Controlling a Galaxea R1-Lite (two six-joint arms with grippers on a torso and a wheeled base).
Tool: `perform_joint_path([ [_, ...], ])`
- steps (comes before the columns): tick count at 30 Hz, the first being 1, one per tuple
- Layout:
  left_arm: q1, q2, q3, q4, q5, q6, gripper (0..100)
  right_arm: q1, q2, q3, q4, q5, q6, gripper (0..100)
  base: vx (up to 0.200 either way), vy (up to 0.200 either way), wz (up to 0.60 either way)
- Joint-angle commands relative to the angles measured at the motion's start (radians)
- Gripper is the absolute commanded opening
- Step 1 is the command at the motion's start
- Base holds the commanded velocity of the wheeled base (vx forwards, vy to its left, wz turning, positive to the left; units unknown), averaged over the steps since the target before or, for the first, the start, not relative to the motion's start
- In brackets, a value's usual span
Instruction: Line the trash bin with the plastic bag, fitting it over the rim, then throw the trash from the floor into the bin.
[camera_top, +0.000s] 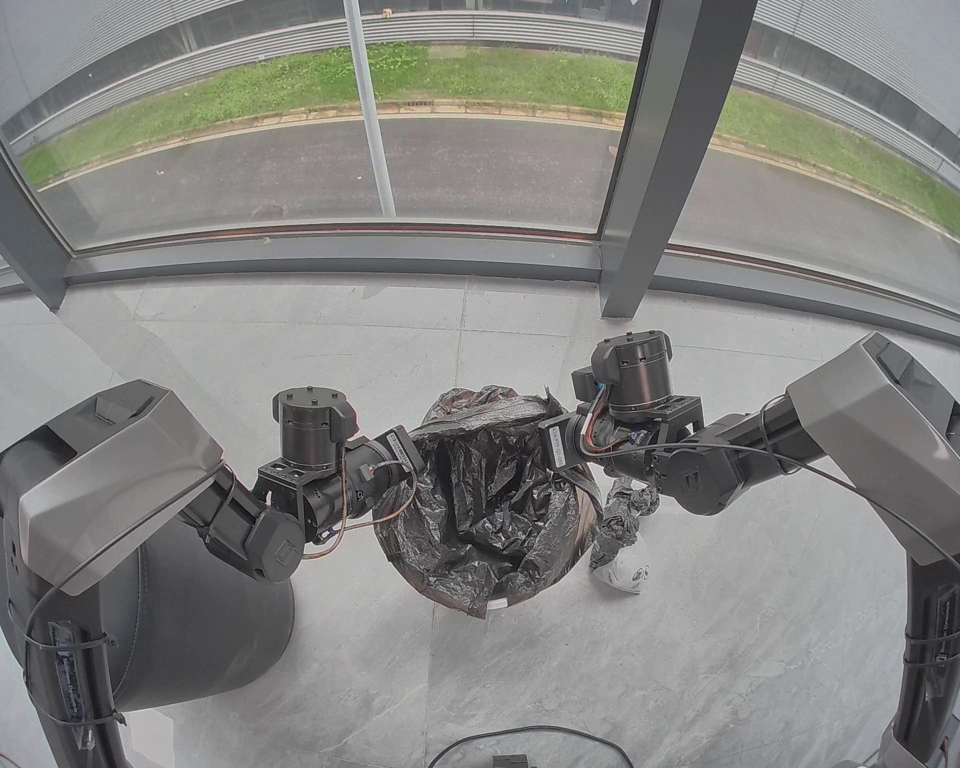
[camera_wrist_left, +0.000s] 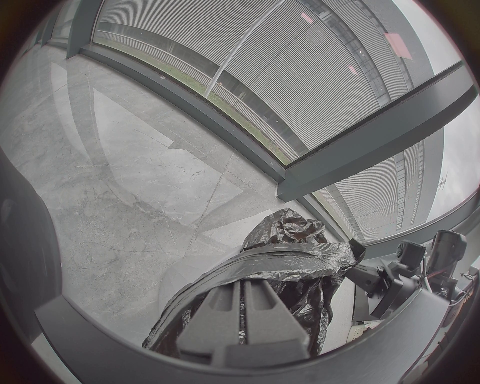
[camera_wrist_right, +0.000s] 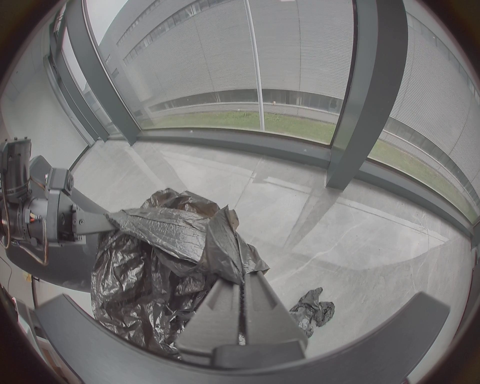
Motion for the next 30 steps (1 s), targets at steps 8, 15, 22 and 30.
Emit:
perform_joint_path([
  [8, 0.003, 0.000, -0.002, 0.000, 0.000, 0.000, 0, -0.002, 0.020, 0.000, -0.014, 0.000, -0.010, 0, 0.000, 0.000, 0.00],
  [15, 0.002, 0.000, 0.000, 0.000, 0.000, 0.000, 0, -0.004, 0.019, 0.001, -0.014, 0.000, -0.008, 100, 0.000, 0.000, 0.00],
  [22, 0.000, -0.001, 0.000, 0.000, 0.000, 0.000, 0, -0.004, 0.019, -0.002, -0.015, -0.001, -0.010, 100, 0.000, 0.000, 0.00],
  [30, -0.002, -0.003, 0.000, 0.000, -0.002, 0.000, 0, -0.007, 0.036, -0.057, -0.015, 0.000, -0.010, 100, 0.000, 0.000, 0.00],
])
